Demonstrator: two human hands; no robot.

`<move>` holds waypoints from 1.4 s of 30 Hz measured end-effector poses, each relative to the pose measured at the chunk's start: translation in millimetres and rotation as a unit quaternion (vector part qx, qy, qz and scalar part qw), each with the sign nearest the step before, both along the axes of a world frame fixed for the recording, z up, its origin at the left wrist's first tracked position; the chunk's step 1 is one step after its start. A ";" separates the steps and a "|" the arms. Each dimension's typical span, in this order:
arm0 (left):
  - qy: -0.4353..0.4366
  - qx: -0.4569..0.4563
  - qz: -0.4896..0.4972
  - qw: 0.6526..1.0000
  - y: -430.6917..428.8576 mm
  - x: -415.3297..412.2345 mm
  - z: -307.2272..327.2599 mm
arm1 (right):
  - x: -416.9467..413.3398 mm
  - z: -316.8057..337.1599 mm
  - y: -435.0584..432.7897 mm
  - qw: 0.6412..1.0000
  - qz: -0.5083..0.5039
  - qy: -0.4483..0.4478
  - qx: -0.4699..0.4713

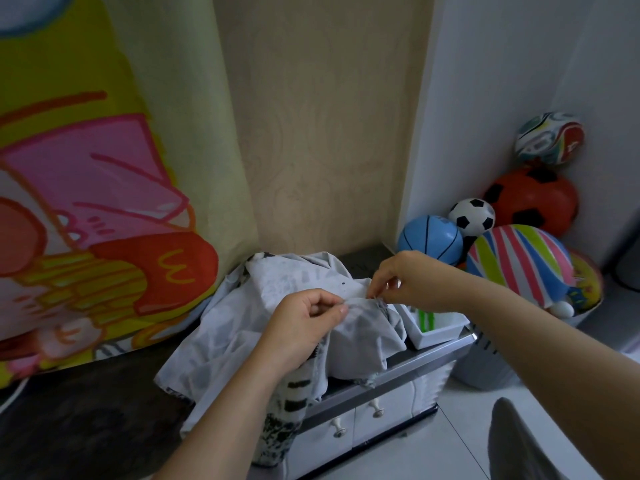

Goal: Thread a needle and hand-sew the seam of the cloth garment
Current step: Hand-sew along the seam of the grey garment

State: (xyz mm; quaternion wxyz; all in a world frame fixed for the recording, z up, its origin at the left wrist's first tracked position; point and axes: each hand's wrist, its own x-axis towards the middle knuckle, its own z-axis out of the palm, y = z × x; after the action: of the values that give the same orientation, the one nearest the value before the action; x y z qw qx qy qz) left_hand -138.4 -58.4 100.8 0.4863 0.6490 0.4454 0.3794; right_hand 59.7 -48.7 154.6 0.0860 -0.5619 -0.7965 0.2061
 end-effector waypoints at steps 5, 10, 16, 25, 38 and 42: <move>-0.009 -0.008 -0.009 1.000 2.6 -0.7 -2.4 | -2.2 3.6 -0.9 1.000 0.002 0.005 0.006; -0.023 -0.025 -0.027 0.999 4.4 -1.4 -4.6 | -7.7 3.9 -1.8 1.000 0.000 0.000 0.026; -0.040 -0.040 -0.039 0.998 3.6 -1.1 -2.8 | -14.8 -3.8 -0.3 0.997 0.006 -0.004 0.080; -0.080 -0.051 -0.006 0.995 4.3 1.0 -4.1 | -21.2 -9.4 -16.6 0.974 -0.041 0.220 0.029; -0.066 -0.081 0.032 0.994 8.3 5.8 0.3 | -30.8 11.2 -24.3 0.872 -0.184 0.445 0.090; -0.062 -0.084 0.046 0.993 7.3 5.7 -1.2 | -27.8 40.6 -24.2 0.644 -0.215 0.732 0.060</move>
State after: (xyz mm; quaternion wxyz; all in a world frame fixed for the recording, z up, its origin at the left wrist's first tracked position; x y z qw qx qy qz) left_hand -132.7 -51.1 99.6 0.5479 0.5599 0.4744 0.4016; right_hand 31.9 -72.9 195.2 0.7163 -0.3772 -0.3412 0.4777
